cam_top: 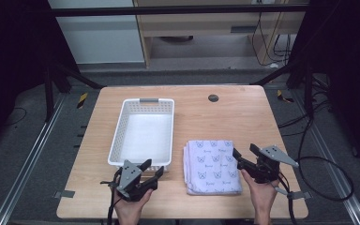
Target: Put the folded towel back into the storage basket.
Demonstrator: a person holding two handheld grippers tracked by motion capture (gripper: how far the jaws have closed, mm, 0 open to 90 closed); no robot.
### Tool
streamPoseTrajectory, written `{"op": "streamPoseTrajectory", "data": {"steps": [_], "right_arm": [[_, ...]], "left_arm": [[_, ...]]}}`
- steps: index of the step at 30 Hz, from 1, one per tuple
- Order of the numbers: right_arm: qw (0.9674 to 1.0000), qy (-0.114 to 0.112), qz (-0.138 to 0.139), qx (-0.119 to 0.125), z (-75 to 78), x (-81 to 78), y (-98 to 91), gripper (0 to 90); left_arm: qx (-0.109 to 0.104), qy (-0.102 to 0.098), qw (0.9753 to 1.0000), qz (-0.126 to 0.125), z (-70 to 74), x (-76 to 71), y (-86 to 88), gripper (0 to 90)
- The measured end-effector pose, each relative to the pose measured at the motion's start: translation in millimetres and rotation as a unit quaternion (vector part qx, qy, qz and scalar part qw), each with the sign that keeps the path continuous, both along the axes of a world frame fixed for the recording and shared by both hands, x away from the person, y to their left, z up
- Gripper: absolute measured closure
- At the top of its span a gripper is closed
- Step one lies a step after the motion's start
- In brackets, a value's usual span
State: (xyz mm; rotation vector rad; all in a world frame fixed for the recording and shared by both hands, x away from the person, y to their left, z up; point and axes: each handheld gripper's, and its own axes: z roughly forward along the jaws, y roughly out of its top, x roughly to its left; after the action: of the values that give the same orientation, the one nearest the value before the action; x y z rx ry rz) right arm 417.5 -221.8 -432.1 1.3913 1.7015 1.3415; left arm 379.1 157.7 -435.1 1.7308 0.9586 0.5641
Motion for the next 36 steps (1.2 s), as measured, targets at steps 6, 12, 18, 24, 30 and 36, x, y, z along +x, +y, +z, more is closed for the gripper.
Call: {"op": "streamPoseTrajectory", "data": {"steps": [6, 12, 18, 24, 30, 36], "right_arm": [[0.9997, 0.007, 0.014, -0.021, 3.0, 1.9, 2.4, 29.5], [0.999, 0.016, 0.028, -0.032, 3.0, 4.6, 9.3, 31.3], [0.9978, 0.033, 0.035, -0.044, 3.3, 16.0, 18.8, 33.0], [0.9969, 0.05, 0.027, -0.055, -4.0, 29.5, 21.8, 34.5], [0.9965, 0.061, 0.02, -0.054, -8.8, 40.7, 17.4, 35.7], [0.9953, 0.081, 0.018, -0.05, -19.9, 55.8, 10.2, 37.4]], "left_arm": [[-0.004, 0.022, 0.9995, -0.021, -8.1, -3.3, -22.6, 44.4], [0.006, 0.042, 0.9982, -0.043, -20.2, -6.3, -45.8, 43.1], [0.017, 0.068, 0.9961, -0.053, -36.3, -5.3, -64.6, 42.0], [0.029, 0.086, 0.9946, -0.05, -47.3, 1.1, -74.8, 42.1], [0.037, 0.1, 0.9934, -0.042, -53.4, 7.6, -79.6, 41.4], [0.047, 0.113, 0.9917, -0.039, -57.7, 16.8, -86.4, 40.0]]}}
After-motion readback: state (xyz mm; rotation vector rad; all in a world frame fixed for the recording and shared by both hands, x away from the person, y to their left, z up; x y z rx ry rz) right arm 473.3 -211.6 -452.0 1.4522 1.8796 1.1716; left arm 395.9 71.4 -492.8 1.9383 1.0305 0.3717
